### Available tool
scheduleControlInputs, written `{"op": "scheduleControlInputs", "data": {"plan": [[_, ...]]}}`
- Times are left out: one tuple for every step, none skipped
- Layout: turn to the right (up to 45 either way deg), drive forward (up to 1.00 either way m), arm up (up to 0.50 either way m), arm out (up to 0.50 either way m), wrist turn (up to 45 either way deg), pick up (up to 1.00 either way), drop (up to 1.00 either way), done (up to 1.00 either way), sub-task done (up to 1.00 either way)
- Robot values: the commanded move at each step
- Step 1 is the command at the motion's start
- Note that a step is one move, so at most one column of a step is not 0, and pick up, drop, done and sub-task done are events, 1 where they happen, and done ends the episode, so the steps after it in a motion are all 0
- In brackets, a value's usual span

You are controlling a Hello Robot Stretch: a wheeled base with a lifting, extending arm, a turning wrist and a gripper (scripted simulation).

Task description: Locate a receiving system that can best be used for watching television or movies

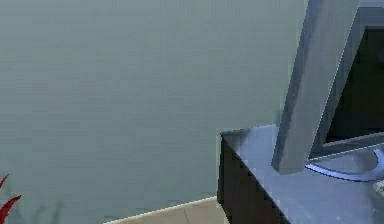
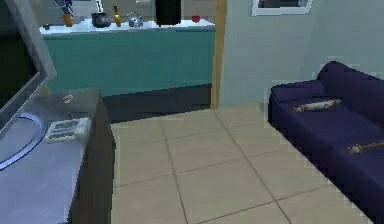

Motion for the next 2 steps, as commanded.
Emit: {"op": "scheduleControlInputs", "data": {"plan": [[42.0, 0.00, 0.00, 0.00, 0.0, 0.00, 0.00, 0.00, 0.00], [0.0, 0.00, 0.00, 0.00, 0.0, 0.00, 0.00, 1.00, 0.00]]}}
